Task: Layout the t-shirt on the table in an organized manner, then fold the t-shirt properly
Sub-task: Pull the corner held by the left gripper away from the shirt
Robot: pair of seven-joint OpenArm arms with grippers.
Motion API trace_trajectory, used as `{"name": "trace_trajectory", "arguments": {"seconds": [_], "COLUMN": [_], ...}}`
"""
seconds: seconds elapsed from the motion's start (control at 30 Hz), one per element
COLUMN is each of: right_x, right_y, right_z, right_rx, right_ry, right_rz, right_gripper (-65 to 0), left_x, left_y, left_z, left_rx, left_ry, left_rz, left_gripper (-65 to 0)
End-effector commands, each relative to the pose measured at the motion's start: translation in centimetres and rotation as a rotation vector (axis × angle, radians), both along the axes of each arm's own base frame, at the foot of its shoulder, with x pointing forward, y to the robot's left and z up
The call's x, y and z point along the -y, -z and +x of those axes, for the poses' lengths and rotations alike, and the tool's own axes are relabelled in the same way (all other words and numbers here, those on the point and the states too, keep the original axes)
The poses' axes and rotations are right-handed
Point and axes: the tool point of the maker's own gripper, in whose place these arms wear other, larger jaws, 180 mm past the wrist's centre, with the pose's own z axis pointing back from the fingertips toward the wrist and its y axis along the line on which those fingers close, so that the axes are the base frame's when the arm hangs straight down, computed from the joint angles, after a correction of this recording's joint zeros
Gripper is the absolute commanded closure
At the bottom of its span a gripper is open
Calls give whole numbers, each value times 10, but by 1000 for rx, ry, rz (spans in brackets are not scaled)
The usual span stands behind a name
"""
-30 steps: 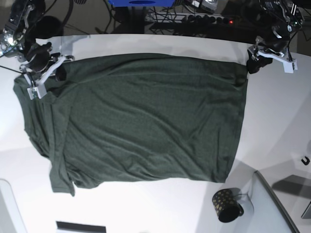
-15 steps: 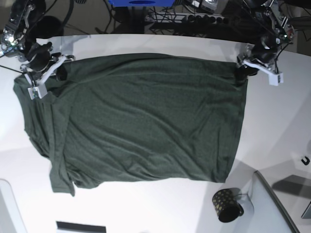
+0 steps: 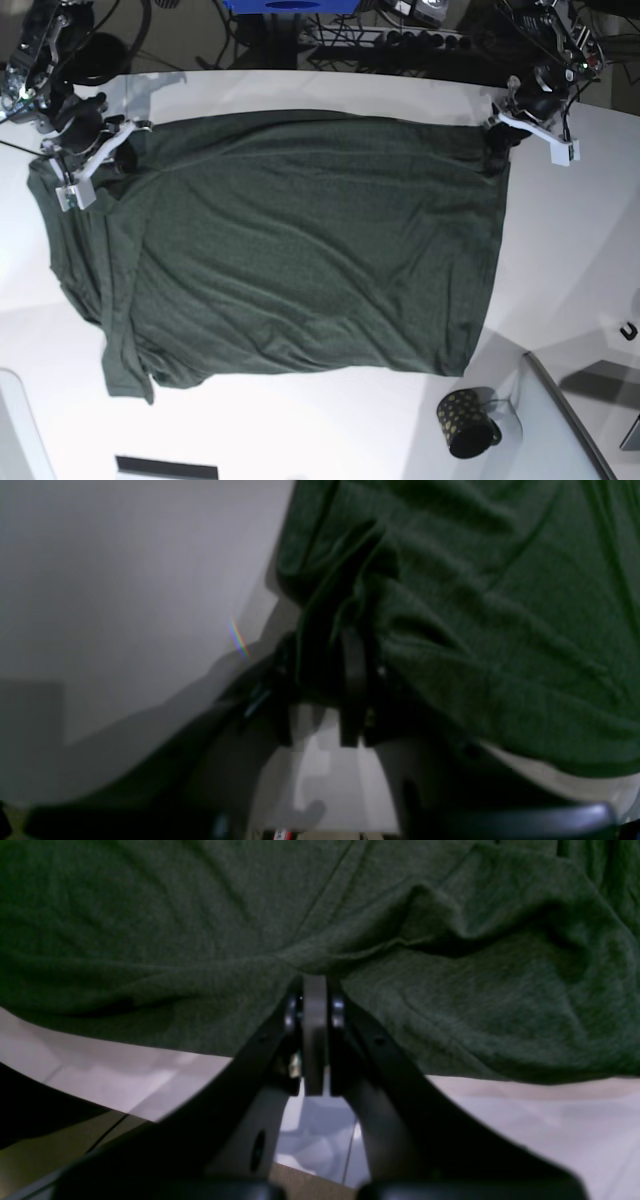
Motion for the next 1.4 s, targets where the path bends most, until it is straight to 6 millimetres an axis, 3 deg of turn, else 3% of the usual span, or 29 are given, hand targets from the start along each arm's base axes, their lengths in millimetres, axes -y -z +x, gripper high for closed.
{"name": "trace_trajectory", "arguments": {"seconds": [0.0, 0.07, 0.27, 0.57, 0.73, 1.0, 1.37], "right_x": [3, 3, 3, 3, 2, 2, 1], "right_y": [-9, -9, -9, -9, -9, -9, -8], "right_z": [9, 9, 9, 9, 9, 9, 8], "right_rx": [42, 42, 42, 42, 42, 41, 39], "right_ry": [3, 3, 3, 3, -2, -2, -4], "right_rz": [-2, -2, -2, -2, -1, -1, 0], "right_gripper": [-5, -5, -5, -6, -6, -6, -6], "left_x": [-6, -7, -8, -13, -7, 3, 7], "left_y": [-4, -2, 1, -26, -26, -49, -53], "left_z": [-1, -7, -18, -28, -34, -11, 27], "left_rx": [-4, -15, -36, -6, -57, 7, 67], "left_ry": [12, 13, 12, 46, 78, 101, 62], "left_rz": [22, 25, 26, 120, 119, 155, 119], "left_gripper": [-71, 0, 0, 0, 0, 0, 0]}}
